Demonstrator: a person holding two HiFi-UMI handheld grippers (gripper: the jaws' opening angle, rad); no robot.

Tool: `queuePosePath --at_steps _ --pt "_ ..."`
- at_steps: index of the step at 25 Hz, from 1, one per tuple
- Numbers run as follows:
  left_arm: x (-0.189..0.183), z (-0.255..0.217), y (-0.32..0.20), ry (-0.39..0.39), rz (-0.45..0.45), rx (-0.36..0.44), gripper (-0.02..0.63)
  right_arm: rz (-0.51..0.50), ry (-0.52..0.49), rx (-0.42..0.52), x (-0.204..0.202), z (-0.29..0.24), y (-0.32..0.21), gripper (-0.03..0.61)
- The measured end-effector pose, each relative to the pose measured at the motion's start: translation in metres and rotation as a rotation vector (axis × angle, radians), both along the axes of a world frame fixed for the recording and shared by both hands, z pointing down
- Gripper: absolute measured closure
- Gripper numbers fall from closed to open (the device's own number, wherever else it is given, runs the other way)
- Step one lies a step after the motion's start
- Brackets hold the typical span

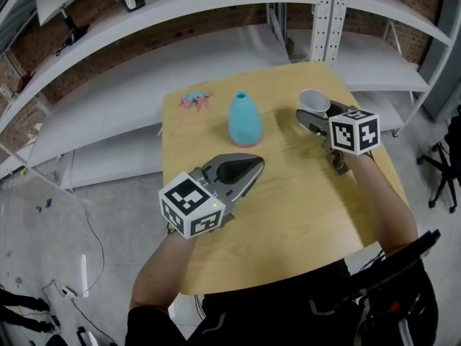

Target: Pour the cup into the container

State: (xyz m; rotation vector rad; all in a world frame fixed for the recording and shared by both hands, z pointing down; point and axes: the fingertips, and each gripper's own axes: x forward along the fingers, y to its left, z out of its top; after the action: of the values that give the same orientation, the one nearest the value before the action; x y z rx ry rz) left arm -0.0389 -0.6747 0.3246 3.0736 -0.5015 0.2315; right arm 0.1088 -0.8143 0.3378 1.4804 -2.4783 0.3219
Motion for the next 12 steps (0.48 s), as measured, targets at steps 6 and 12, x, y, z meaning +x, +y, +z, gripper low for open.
queuePosePath --at_steps 6,12 --pt "-0.005 0.0 0.003 0.001 0.007 0.002 0.613 -0.029 0.054 0.021 -0.011 -0.002 0.001 0.268" --pt "-0.003 0.002 0.005 0.003 0.024 0.002 0.612 -0.074 0.181 0.083 -0.03 -0.028 0.006 0.268"
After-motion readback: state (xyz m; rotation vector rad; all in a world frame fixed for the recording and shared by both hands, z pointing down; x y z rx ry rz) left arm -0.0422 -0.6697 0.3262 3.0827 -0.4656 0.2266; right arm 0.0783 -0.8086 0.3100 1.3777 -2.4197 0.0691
